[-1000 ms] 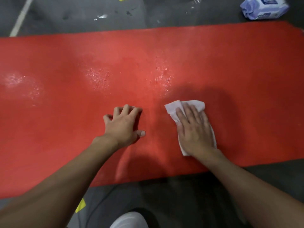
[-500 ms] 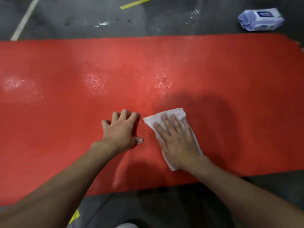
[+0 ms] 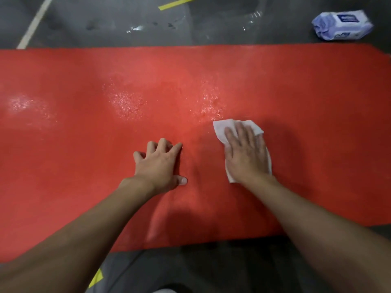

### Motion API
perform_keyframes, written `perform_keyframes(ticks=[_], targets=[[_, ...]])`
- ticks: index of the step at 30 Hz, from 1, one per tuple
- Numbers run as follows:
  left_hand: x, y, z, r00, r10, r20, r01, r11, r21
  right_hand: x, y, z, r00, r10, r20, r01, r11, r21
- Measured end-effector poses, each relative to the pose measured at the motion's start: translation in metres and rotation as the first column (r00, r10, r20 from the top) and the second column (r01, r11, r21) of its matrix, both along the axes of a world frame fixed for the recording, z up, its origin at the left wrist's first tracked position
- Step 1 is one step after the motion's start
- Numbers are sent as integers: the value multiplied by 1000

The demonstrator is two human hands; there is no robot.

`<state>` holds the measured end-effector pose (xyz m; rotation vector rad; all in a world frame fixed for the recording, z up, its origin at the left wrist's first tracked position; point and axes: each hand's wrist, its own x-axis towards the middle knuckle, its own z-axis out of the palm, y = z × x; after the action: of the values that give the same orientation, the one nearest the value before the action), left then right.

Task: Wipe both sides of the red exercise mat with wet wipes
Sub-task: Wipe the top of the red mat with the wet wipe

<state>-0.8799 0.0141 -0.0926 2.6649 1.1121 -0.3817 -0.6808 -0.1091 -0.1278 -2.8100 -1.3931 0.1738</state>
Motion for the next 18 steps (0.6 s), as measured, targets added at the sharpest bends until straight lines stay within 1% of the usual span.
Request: perform_keyframes(ticks=[1,2,4,5,6,7,9,10,11,12,13,14,15,16,17,18], targets=[[3,1,2,1000,10,-6,-10,1000,-5,-14,6,-2,1000,-21,-14,21,1000,5],[6,2,4,1000,16,-16,-17,1000,-17,-29,8,-4,998,50,-29,-50,999,-8],[11,4,9,999,9,-33,-10,999,-41,-35,0,-4,955,291,-49,-293,955,-49],[12,6,11,1000,9,-21,-10,999,-43,-22,-3,0,928,368,-59,-372,926,-64],[12,10,13,1000,18,5,-18,999,-41,-4,-3,2,922,382,-56,-385,921,-66],[13,16,14,999,25,29,-24,999,-35,10,0,2,943,330,-36,-331,942,-55],[17,29,14,999,5,54,-2,999,-54,17,8,-1,996,83,20,-82,996,-32],[20,35,14,998,8,70,-2,996,-90,5,16,-5,1000,-9,12,9,1000,-4],[24,39,14,996,18,85,-8,993,-119,-11,22,-8,999,-33,-2,33,999,17],[29,41,14,996,24,85,-14,993,-121,-24,26,-11,1000,22,-12,-21,999,26],[34,42,14,998,21,67,-14,995,-100,-30,25,-11,992,128,-21,-127,992,19],[37,41,14,999,16,42,-13,997,-73,-25,21,-8,968,249,-27,-249,968,-7],[39,42,12,1000,18,26,-17,999,-47,-10,19,-4,943,332,-20,-332,943,-35],[40,41,11,999,27,18,-27,999,-27,7,17,-1,936,352,-3,-352,935,-46],[40,42,9,999,36,14,-36,999,-15,19,19,0,955,296,21,-295,955,-42],[41,43,8,999,41,8,-41,999,-7,24,21,-1,984,175,40,-174,984,-31]])
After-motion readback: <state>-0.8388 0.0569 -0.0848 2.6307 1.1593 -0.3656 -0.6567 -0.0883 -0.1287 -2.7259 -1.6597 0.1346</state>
